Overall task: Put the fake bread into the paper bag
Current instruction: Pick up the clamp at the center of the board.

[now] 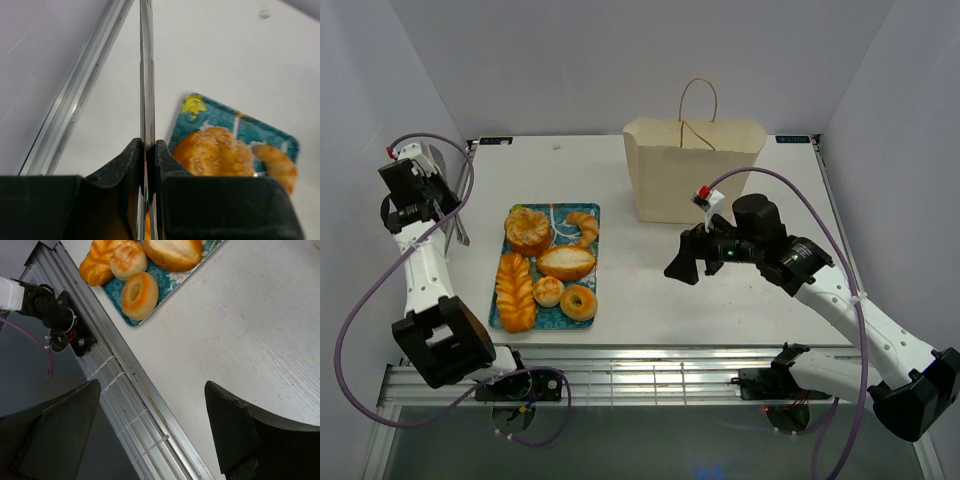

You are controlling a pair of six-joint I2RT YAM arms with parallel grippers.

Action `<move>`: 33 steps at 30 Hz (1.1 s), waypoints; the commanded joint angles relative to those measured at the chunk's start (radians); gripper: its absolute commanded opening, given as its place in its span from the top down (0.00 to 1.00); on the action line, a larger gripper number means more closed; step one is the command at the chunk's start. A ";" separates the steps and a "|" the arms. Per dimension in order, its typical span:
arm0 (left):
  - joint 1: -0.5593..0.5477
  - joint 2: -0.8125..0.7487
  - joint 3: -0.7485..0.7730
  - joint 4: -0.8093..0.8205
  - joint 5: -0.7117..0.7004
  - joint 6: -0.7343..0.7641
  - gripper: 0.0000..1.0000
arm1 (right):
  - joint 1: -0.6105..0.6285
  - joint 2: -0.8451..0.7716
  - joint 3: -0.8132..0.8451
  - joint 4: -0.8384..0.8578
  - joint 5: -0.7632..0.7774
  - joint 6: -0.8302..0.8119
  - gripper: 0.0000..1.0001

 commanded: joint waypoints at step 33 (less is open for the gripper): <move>-0.202 -0.330 -0.083 0.049 0.561 -0.409 1.00 | -0.403 0.586 1.009 -0.266 0.120 -0.224 0.04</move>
